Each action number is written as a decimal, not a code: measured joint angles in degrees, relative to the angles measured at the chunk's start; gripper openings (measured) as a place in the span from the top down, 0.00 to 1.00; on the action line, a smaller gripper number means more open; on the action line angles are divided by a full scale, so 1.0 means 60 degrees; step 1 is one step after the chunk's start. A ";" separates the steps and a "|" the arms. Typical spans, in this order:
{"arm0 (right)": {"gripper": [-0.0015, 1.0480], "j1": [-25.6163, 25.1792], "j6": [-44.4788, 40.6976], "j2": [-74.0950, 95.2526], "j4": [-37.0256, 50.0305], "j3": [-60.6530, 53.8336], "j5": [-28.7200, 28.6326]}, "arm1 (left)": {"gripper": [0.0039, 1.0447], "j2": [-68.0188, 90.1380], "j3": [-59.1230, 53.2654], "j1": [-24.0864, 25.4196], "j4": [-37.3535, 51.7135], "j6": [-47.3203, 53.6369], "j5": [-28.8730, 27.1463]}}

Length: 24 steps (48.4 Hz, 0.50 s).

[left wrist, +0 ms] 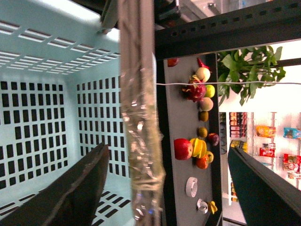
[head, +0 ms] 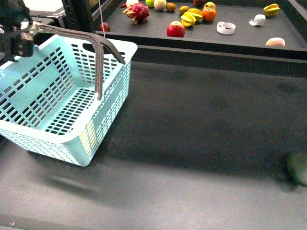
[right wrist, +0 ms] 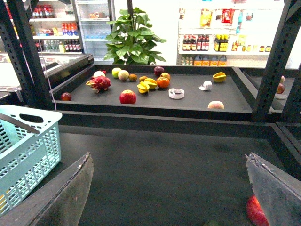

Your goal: Pick mango with right arm and hold basket with left

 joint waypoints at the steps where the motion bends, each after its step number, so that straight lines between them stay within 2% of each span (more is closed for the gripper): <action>1: 0.08 0.0000 0.0000 0.0000 0.0000 0.0000 0.0000 | 0.10 -0.0299 -0.0219 0.0040 0.0113 0.0215 0.0036; 3: 0.08 0.0000 0.0000 0.0000 0.0000 0.0000 0.0000 | 0.04 -0.0809 -0.0627 0.0138 0.0364 0.0532 0.0073; 12: 0.08 0.0000 0.0000 0.0000 0.0000 0.0000 0.0000 | 0.05 -0.2452 -0.2368 0.0841 0.1268 0.1767 0.0430; 19: 0.08 0.0000 0.0000 0.0000 0.0000 0.0000 0.0000 | 0.05 -0.3555 -0.3923 0.1738 0.2091 0.3136 0.0688; 24: 0.08 0.0000 0.0000 0.0000 0.0000 0.0000 0.0000 | 0.05 -0.4674 -0.5413 0.2834 0.2229 0.4393 0.0831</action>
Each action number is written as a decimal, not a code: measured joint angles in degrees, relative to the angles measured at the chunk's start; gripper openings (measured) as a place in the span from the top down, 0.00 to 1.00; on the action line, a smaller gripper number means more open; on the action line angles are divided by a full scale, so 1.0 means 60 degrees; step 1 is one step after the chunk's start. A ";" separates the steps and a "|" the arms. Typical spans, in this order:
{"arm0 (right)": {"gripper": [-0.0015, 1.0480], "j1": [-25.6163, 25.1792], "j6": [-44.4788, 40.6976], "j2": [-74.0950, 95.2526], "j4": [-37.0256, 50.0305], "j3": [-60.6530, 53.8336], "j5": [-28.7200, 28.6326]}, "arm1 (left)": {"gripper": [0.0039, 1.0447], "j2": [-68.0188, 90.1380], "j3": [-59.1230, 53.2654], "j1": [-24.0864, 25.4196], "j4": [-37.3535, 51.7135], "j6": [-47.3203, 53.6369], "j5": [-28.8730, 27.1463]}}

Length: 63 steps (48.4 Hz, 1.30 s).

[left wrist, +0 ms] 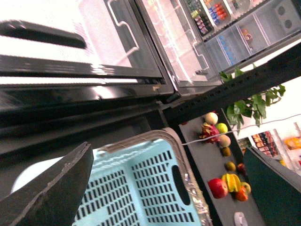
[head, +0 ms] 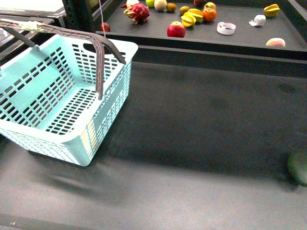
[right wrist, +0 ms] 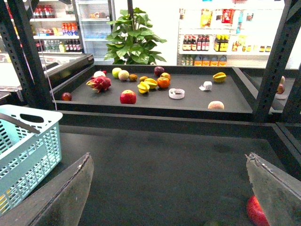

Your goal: Pick mango with right arm and hold basket with left

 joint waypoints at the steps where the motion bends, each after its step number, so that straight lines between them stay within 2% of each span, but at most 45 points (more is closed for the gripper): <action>1: 0.08 0.0000 0.0000 0.0000 0.0000 0.0000 0.0000 | 0.05 -0.0138 -0.0178 0.0153 0.0036 0.0095 0.0106; 10: 0.08 0.0000 0.0000 0.0000 0.0000 0.0000 0.0000 | 0.05 -0.1188 -0.1224 0.1443 -0.0120 0.1056 0.0601; 24: 0.08 0.0000 0.0000 0.0000 0.0000 0.0000 0.0004 | 0.05 -0.1191 -0.1249 0.1508 -0.0102 0.1311 0.0758; 29: 0.08 0.0000 0.0000 0.0000 0.0000 0.0000 0.0007 | 0.21 -0.1086 -0.2073 0.1716 0.2193 0.3654 0.4215; 31: 0.08 0.0000 0.0000 0.0000 0.0000 0.0000 0.0007 | 0.30 -0.1366 -0.2575 0.1519 0.2816 0.5078 0.5344; 32: 0.08 0.0000 -0.0004 0.0000 0.0000 0.0000 -0.0011 | 0.35 -0.1632 -0.2841 0.1341 0.2896 0.5839 0.5581; 35: 0.08 0.0000 0.0000 0.0000 0.0000 0.0000 -0.0004 | 0.49 -0.2350 -0.3453 0.0867 0.2892 0.7165 0.5439; 38: 0.08 0.0000 0.0000 0.0000 0.0000 0.0000 0.0018 | 0.61 -0.2936 -0.3883 0.0543 0.2750 0.7657 0.5078; 40: 0.08 0.0000 0.0000 0.0000 0.0000 0.0000 0.0025 | 0.71 -0.3253 -0.4237 0.0262 0.2801 0.7872 0.4830; 47: 0.08 0.0000 0.0000 -0.0004 0.0000 0.0000 0.0007 | 0.95 -0.3905 -0.5042 -0.0295 0.2776 0.8102 0.4240; 63: 0.08 0.0000 0.0000 -0.0004 0.0000 0.0000 0.0000 | 0.96 -0.7271 -0.5836 -0.1402 0.0324 0.8218 0.3147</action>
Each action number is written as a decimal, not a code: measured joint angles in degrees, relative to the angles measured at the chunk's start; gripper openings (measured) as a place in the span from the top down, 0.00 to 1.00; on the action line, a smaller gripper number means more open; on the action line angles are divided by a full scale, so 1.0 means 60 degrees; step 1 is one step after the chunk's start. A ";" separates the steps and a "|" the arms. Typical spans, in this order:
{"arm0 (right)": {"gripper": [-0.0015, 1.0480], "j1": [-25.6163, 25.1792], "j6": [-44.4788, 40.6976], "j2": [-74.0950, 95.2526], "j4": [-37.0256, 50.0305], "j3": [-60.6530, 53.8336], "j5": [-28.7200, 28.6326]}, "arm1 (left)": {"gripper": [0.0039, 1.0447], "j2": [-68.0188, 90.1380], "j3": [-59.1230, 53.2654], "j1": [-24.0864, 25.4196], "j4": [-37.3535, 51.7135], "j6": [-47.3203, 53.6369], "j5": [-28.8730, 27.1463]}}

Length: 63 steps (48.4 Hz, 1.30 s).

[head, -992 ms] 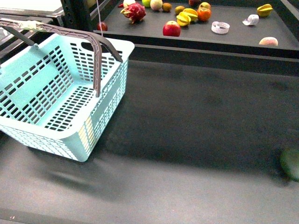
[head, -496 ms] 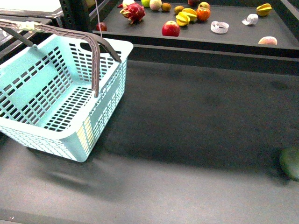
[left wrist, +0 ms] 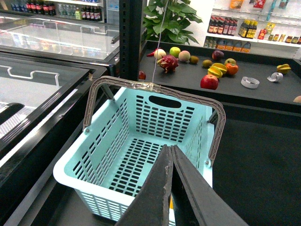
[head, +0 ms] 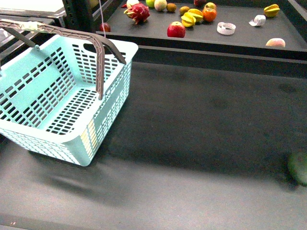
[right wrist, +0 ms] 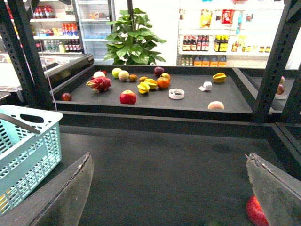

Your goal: Pick mango with right arm and hold basket with left

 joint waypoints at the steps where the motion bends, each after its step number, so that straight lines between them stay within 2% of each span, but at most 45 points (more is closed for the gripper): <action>1: 0.08 0.0000 0.0000 0.0000 0.0000 0.0000 0.0000 | 0.96 -0.0237 -0.0033 -0.0055 -0.0197 0.0000 -0.0058; 5: 0.08 0.0000 -0.0004 0.0000 0.0000 0.0000 0.0000 | 0.96 -0.1009 -0.0036 -0.0667 -0.0878 0.0007 -0.0863; 9: 0.08 0.0000 0.0000 0.0000 0.0000 0.0000 0.0004 | 0.96 -0.1672 -0.0044 -0.1027 -0.1443 0.0029 -0.0918; 26: 0.08 0.0000 0.0000 0.0000 0.0000 0.0000 0.0004 | 0.96 -0.3978 -0.0047 -0.1049 -0.3606 0.0029 -0.1013; 59: 0.08 0.0000 -0.0004 0.0000 0.0000 0.0000 0.0004 | 0.96 -0.6164 -0.0047 -0.1053 -0.5759 0.0029 -0.1013; 63: 0.08 0.0000 0.0000 0.0000 0.0000 0.0000 0.0004 | 0.96 -0.7541 -0.0047 -0.1053 -0.7311 0.0029 -0.1013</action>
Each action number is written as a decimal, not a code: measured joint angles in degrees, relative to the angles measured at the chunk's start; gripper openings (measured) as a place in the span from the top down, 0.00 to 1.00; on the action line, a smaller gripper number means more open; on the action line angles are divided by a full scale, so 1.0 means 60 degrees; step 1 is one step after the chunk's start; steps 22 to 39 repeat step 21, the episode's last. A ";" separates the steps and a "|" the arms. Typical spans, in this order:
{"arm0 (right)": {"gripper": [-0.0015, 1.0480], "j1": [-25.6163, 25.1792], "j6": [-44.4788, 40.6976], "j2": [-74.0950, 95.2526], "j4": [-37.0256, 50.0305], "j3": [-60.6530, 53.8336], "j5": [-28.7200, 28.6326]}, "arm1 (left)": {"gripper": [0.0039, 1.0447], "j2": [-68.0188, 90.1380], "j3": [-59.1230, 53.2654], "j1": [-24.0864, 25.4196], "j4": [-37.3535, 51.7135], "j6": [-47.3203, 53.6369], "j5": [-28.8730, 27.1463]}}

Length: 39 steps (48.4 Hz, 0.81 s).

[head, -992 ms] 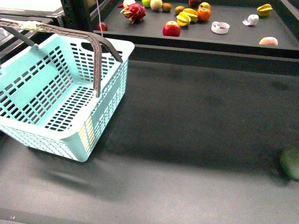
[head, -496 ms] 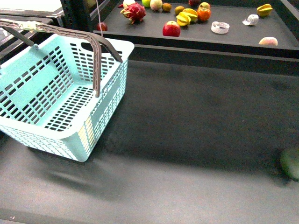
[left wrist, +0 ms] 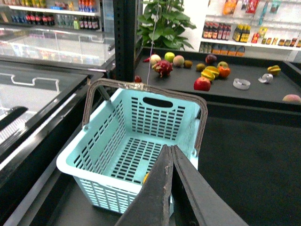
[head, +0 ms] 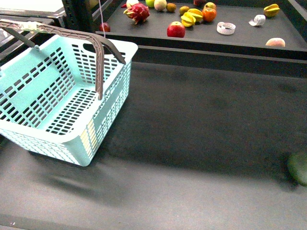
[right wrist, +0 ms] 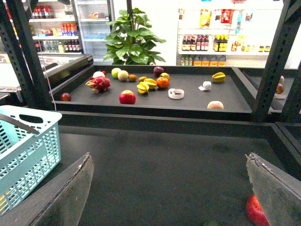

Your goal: Pick mango with right arm and hold basket with left

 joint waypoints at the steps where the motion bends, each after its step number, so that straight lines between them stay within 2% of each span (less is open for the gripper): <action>1: 0.08 0.0000 0.0000 0.0000 0.0000 0.0000 0.0000 | 0.96 -0.0120 0.0000 0.0000 -0.0029 0.0000 0.0000; 39: 0.08 0.0000 0.0000 0.0000 0.0000 0.0000 0.0000 | 0.96 -0.0186 0.0004 0.0000 -0.0076 0.0000 0.0000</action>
